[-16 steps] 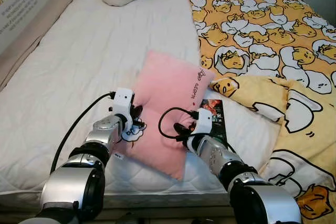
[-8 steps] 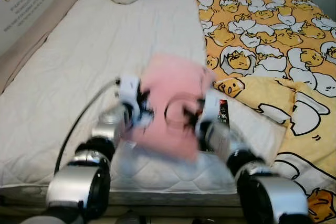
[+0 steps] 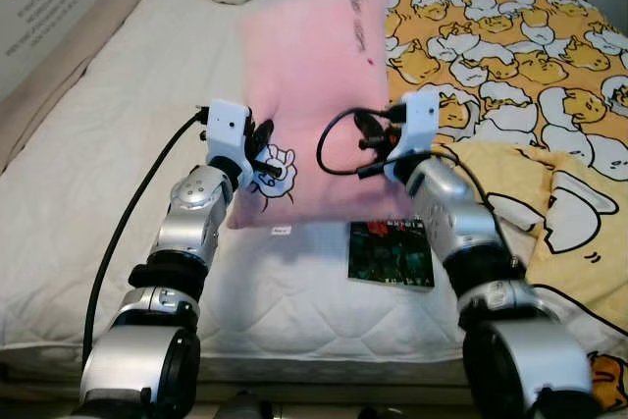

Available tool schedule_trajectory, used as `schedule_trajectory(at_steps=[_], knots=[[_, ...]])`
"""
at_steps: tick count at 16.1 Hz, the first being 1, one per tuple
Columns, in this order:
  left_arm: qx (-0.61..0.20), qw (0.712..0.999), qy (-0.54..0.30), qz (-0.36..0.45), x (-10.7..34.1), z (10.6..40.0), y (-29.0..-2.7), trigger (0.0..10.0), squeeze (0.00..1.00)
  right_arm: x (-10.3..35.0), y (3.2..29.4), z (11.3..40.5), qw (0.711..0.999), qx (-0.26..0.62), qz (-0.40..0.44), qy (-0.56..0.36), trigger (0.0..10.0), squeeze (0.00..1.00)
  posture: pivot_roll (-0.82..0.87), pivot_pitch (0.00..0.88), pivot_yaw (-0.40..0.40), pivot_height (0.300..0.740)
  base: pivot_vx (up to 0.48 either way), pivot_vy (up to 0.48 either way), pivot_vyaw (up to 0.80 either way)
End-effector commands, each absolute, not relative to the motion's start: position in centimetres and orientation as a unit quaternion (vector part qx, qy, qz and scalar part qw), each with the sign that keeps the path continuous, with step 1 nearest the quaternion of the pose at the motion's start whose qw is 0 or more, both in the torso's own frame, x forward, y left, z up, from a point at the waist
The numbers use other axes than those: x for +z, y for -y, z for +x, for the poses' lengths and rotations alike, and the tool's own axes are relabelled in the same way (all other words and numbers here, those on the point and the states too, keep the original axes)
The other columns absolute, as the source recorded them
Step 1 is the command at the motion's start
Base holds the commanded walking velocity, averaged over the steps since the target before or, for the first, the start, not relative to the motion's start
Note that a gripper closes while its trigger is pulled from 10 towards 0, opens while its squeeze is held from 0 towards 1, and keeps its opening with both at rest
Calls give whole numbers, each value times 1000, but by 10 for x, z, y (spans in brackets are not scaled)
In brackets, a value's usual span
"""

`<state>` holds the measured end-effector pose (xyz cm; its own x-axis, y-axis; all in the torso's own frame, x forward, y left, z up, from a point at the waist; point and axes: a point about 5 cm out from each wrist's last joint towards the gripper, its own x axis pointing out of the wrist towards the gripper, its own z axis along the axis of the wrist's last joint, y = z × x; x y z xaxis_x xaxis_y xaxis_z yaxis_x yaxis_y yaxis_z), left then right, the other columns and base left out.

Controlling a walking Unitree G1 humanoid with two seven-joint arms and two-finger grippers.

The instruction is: Clean up the room

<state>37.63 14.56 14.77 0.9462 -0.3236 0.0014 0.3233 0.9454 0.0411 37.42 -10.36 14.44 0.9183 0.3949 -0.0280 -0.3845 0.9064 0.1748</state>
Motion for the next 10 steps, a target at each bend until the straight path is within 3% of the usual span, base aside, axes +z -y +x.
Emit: schedule_trajectory(at_steps=[1,7,10], knots=[[-136,990,30,28,163,382,-154,10000,0,147,113,374,983,171,64,-17,10000,0,117,0,-16,740,0,480,0],[-134,991,20,8,164,385,-141,10000,0,134,115,368,986,150,65,-29,10000,0,84,0,8,740,0,480,0],[-138,990,14,16,160,384,-136,10000,0,133,116,368,987,148,56,-33,10000,0,83,0,4,740,0,480,656]])
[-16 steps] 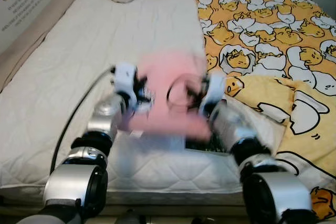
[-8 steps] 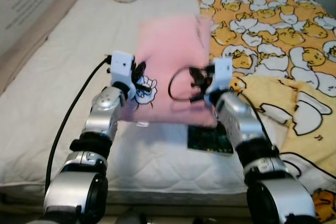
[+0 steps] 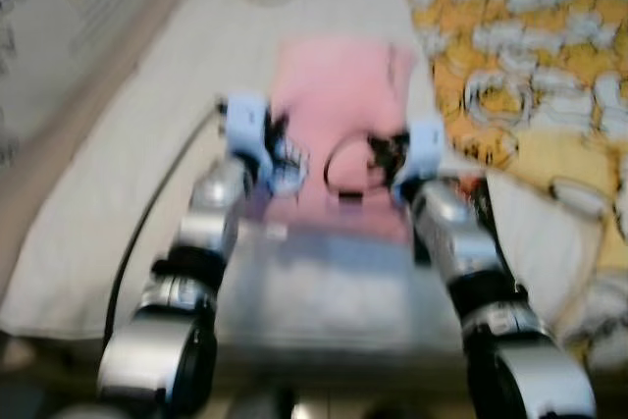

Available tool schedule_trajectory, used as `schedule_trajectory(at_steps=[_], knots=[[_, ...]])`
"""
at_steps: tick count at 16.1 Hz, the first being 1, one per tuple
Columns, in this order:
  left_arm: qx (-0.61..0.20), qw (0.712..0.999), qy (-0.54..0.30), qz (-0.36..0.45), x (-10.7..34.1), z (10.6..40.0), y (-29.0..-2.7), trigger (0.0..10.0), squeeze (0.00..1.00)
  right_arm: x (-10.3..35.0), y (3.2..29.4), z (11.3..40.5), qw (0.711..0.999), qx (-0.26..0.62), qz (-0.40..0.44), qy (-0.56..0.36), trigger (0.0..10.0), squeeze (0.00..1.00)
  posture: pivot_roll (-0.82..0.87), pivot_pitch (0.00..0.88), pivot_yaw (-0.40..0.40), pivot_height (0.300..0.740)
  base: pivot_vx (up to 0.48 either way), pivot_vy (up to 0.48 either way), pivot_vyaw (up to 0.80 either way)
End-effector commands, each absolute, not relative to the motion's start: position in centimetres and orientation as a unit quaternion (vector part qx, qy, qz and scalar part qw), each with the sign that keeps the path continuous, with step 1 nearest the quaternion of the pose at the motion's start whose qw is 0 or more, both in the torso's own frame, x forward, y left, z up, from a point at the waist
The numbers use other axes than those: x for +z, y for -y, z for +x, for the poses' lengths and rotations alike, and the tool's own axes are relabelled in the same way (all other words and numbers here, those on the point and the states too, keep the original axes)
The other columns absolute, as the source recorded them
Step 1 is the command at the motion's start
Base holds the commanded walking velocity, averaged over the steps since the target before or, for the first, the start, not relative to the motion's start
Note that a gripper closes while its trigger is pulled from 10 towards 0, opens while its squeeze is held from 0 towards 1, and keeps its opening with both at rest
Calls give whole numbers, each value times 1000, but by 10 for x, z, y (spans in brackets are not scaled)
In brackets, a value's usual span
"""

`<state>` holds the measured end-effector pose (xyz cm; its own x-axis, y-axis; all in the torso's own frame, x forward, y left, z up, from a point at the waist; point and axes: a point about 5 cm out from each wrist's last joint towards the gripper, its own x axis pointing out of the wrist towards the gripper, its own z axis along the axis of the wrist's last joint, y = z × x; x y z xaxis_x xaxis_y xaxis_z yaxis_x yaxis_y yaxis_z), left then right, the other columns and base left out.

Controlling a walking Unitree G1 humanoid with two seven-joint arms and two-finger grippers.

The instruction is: Clean up the room

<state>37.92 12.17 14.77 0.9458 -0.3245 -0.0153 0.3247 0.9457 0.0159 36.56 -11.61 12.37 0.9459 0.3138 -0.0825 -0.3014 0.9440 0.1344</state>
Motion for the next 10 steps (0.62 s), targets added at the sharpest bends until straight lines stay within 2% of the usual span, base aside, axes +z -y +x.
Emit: schedule_trajectory(at_steps=[1,10], knots=[[-138,990,13,17,160,384,-136,10000,0,131,115,368,987,150,53,-36,10000,0,83,0,0,740,0,480,619],[-133,991,2,23,161,389,-142,10000,0,124,112,363,986,155,46,-43,10000,0,78,0,9,740,0,480,0]])
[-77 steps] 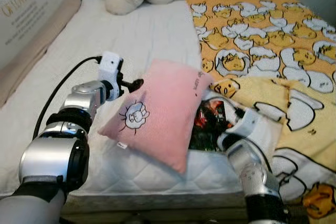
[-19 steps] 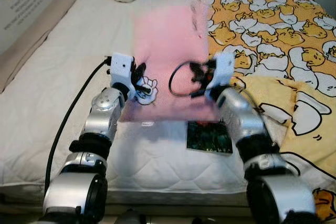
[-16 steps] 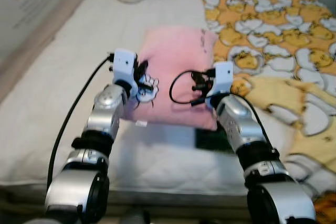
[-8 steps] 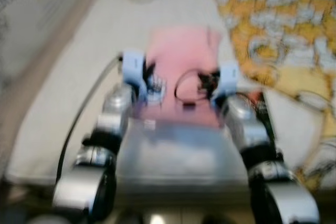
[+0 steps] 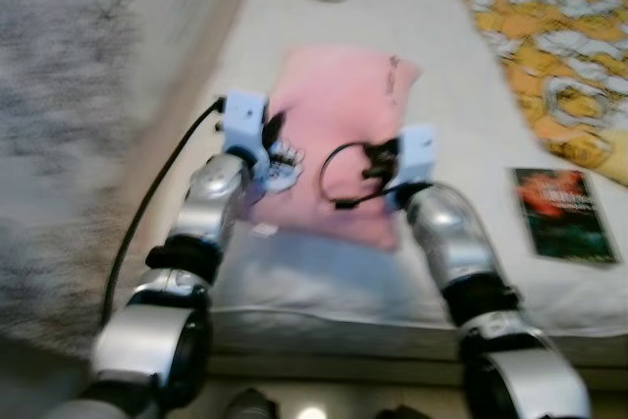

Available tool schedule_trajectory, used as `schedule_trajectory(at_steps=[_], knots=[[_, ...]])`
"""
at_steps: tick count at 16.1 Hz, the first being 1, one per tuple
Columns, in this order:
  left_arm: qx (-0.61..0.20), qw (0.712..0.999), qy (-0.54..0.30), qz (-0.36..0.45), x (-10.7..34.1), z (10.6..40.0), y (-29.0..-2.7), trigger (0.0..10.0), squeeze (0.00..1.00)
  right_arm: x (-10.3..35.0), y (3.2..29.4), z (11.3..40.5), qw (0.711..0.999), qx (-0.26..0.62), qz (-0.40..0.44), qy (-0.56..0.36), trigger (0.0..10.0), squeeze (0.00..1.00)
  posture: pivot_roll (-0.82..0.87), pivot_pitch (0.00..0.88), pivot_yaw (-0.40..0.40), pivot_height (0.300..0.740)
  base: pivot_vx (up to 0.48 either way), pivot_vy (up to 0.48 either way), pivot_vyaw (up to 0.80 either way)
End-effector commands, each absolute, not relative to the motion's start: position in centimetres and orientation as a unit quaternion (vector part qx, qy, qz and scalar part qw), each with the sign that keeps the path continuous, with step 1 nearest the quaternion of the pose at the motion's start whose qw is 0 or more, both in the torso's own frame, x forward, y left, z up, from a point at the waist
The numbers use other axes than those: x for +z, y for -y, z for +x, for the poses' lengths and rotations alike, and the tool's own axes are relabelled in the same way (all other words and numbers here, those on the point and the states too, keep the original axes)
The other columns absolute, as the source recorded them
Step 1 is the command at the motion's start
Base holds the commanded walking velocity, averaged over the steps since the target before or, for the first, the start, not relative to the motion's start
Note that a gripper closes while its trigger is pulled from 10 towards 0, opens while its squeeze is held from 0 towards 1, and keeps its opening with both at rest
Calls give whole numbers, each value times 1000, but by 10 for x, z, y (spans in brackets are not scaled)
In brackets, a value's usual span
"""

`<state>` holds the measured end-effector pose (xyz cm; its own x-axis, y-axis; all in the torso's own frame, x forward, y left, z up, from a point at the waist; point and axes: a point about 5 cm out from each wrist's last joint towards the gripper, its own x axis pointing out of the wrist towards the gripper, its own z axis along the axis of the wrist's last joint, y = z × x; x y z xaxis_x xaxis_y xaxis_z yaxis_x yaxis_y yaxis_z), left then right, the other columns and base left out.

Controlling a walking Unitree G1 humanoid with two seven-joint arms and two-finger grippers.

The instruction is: Clean up the room

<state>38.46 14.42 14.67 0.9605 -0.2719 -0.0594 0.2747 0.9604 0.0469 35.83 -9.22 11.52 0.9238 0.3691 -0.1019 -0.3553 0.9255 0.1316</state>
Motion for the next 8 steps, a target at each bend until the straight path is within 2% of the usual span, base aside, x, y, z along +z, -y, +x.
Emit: schedule_trajectory(at_steps=[1,2,3,4,5,8], knots=[[-134,991,2,23,161,389,-142,10000,0,123,111,362,986,155,46,-45,10000,0,77,0,9,740,0,480,0],[-132,986,17,97,162,387,-140,10000,0,120,111,360,986,156,43,-48,10000,0,75,0,9,740,0,0,0],[-130,984,13,122,160,388,-138,10000,0,119,111,360,986,156,43,-49,10000,0,75,0,9,740,0,0,0],[-139,988,28,57,164,386,-137,10000,0,119,111,359,985,157,43,-50,10000,0,75,0,11,740,0,0,0],[-137,990,13,42,160,387,-139,10000,0,117,110,358,985,156,46,-52,10000,0,71,0,14,740,480,0,0],[-130,990,4,52,156,386,-139,10000,0,113,110,355,985,155,47,-58,10000,0,67,0,15,740,480,0,0]])
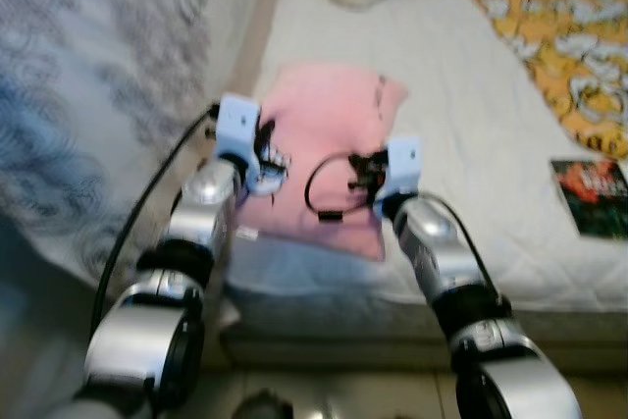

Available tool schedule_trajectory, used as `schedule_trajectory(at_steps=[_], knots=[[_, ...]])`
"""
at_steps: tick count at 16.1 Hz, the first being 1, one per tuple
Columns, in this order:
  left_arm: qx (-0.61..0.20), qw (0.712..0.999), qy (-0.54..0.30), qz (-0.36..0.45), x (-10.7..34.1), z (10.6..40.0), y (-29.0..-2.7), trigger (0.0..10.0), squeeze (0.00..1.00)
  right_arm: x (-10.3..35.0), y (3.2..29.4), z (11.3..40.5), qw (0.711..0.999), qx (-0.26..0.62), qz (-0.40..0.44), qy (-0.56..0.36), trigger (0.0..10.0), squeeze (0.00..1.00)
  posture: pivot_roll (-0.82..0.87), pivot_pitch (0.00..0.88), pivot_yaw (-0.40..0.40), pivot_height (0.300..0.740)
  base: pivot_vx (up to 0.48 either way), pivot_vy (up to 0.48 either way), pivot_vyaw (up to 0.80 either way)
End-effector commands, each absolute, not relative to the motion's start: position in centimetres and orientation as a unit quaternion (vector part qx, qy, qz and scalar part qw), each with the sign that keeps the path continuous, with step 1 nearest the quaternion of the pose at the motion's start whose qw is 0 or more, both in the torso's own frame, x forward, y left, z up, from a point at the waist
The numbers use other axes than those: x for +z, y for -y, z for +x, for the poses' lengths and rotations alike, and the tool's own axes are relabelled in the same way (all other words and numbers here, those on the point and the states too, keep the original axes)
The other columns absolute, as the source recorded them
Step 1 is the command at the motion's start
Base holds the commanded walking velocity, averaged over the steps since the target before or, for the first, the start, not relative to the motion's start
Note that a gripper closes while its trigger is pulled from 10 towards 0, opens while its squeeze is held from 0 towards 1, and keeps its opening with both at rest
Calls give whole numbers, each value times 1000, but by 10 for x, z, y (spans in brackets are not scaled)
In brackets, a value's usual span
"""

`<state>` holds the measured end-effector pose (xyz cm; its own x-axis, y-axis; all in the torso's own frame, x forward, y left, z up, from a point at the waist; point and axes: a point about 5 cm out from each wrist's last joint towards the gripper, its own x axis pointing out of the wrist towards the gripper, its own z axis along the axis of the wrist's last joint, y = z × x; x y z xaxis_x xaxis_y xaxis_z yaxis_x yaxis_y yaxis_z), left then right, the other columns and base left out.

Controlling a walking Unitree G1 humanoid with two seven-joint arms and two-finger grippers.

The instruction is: Clean up the room

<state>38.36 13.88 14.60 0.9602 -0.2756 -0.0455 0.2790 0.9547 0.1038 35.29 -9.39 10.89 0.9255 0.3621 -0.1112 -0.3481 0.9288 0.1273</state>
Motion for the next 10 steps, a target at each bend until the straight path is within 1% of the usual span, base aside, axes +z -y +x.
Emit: schedule_trajectory(at_steps=[1,5,8,10], knots=[[-131,990,3,51,155,386,-138,10000,0,112,111,355,985,154,46,-59,10000,0,66,0,15,740,480,0,0],[-132,990,-2,39,153,386,-135,10000,0,111,115,355,986,150,44,-63,10000,0,67,0,16,740,480,0,0],[-101,994,-14,32,150,386,-139,10000,0,111,115,357,985,154,28,-67,10000,0,71,0,16,740,480,0,0],[-91,995,-17,32,148,386,-140,10000,0,111,111,359,983,167,8,-74,10000,0,83,0,4,740,480,0,472]])
